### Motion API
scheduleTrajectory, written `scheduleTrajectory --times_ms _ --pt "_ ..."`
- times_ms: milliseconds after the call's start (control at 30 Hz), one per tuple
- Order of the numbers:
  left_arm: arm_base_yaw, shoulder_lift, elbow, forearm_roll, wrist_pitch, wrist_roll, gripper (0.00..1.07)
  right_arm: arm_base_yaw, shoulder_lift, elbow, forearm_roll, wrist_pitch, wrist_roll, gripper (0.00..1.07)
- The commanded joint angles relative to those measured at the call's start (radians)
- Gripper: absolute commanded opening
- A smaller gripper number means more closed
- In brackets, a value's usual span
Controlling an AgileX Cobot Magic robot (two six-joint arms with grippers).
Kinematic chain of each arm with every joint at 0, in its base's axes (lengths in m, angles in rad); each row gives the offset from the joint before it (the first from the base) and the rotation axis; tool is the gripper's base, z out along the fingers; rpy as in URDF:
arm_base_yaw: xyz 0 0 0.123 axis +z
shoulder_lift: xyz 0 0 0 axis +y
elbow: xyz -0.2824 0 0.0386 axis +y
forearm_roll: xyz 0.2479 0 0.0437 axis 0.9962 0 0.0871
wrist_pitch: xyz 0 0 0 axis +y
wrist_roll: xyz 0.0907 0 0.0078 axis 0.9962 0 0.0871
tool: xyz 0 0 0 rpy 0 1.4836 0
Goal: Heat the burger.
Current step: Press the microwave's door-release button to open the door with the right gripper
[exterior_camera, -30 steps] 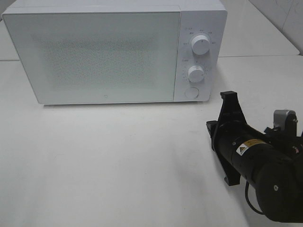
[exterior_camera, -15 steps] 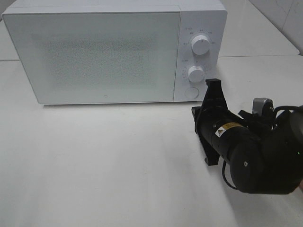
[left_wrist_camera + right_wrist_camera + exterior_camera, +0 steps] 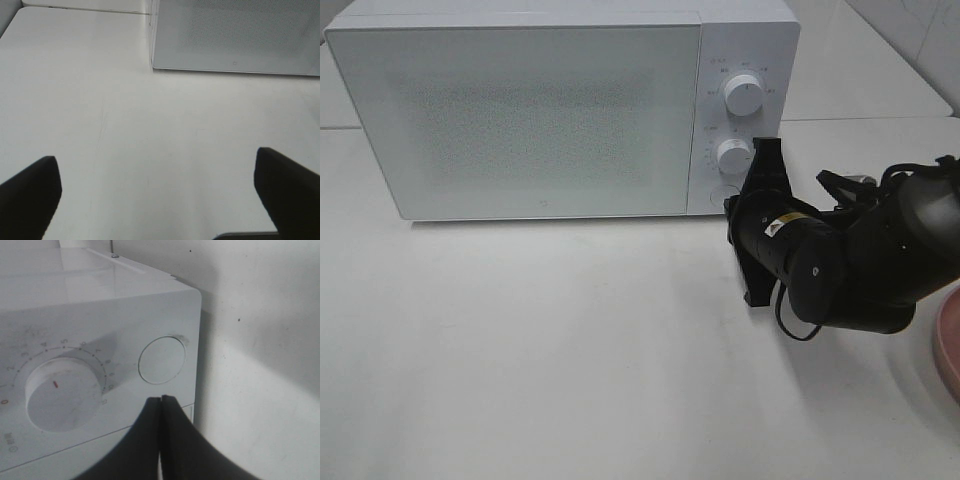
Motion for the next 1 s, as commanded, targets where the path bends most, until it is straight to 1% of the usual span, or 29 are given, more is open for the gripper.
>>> scheduleTrajectory --times_ms 33,200,300,367,500,533,633,700,1000 --pt "-0.001 -0.015 0.002 -0.002 -0.015 -0.001 1.00 -0.013 0.013 -0.032 -0.018 0.012 0.006 0.00" --pt "-0.001 -0.015 0.002 -0.002 -0.015 -0.001 1.00 -0.039 0.050 -0.095 -0.024 0.038 0.006 0.00" --pt "-0.001 -0.015 0.002 -0.002 -0.015 -0.001 1.00 -0.039 0.058 -0.104 -0.023 0.039 0.006 0.00" --pt "-0.001 -0.015 0.002 -0.002 -0.015 -0.001 1.00 -0.039 0.087 -0.137 -0.024 0.065 0.013 0.00" --pt "-0.001 -0.015 0.002 -0.002 -0.015 -0.001 1.00 -0.039 0.104 -0.158 -0.013 0.063 0.015 0.00" --pt "-0.001 -0.015 0.002 -0.002 -0.015 -0.001 1.00 -0.052 0.105 -0.166 -0.012 0.066 0.011 0.00" --pt "-0.001 -0.015 0.002 -0.002 -0.015 -0.001 1.00 -0.052 0.105 -0.166 -0.011 0.066 0.001 0.00" --pt "-0.001 -0.015 0.002 -0.002 -0.015 -0.001 1.00 -0.074 0.105 -0.166 -0.007 0.065 -0.006 0.00" --pt "-0.001 -0.015 0.002 -0.002 -0.015 -0.001 1.00 -0.074 0.105 -0.167 -0.008 0.064 -0.006 0.00"
